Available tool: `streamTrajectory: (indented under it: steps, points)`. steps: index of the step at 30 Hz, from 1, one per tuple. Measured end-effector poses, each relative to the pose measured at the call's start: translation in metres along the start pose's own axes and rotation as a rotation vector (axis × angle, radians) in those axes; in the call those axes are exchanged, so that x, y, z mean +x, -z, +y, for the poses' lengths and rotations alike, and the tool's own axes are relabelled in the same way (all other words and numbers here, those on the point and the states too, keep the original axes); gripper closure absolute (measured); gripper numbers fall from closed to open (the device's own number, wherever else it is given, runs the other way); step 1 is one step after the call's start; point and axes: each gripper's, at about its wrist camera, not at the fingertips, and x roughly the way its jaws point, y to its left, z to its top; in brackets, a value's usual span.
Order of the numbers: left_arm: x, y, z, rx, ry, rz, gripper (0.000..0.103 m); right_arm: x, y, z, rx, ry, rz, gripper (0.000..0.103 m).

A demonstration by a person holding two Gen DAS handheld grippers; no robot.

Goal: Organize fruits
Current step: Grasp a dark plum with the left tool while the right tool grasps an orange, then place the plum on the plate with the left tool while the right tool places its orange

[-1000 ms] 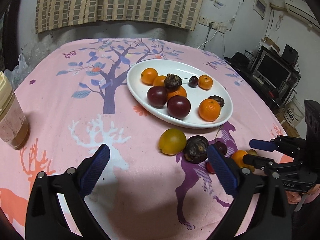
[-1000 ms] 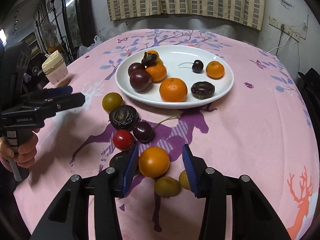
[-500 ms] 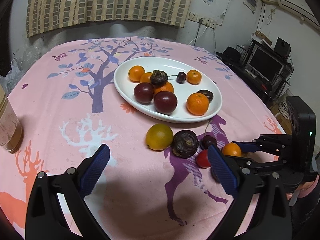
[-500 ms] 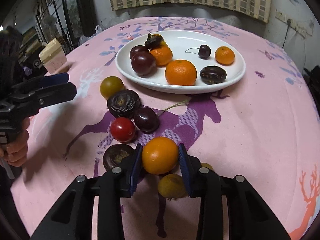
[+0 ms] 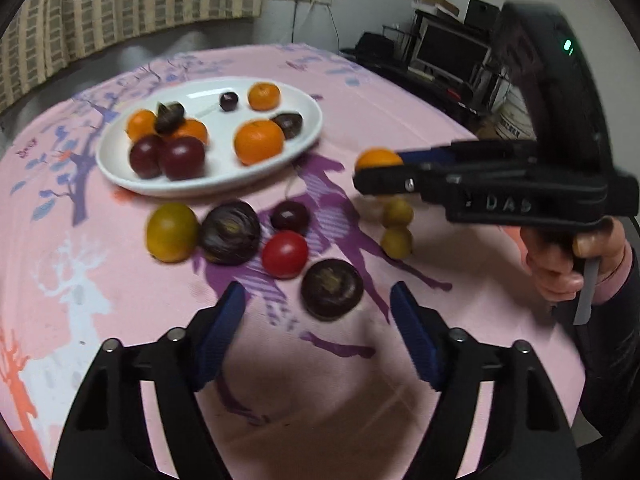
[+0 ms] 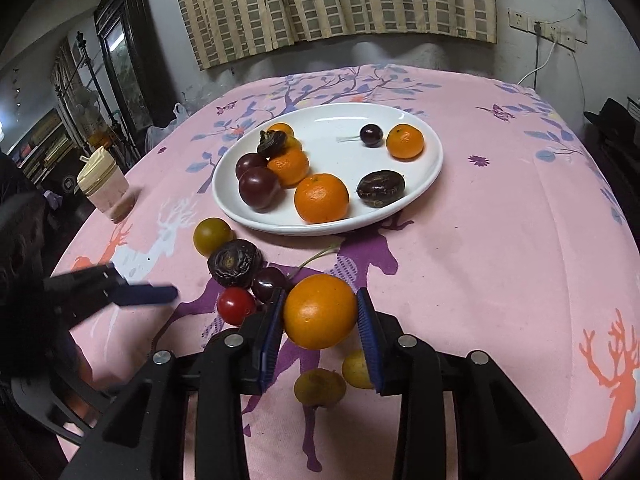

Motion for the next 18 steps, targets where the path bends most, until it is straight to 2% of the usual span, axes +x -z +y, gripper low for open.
streamTrajectory:
  steps: [5,10,14,18]
  points:
    - [0.019,-0.003,-0.004,-0.030,0.026,0.050,0.044,-0.005,0.000,0.002,-0.003,-0.007,-0.012,0.067]
    - [0.031,-0.007,-0.010,-0.036,-0.006,0.056,0.047,-0.009,0.000,0.006,-0.012,-0.014,-0.023,0.067]
    - [0.030,-0.004,-0.015,-0.010,-0.077,0.048,0.065,-0.014,0.000,0.007,-0.016,-0.015,-0.035,0.067]
    - [0.023,0.002,-0.016,-0.041,-0.077,0.046,0.067,-0.016,0.000,0.004,-0.005,-0.016,-0.040,0.067]
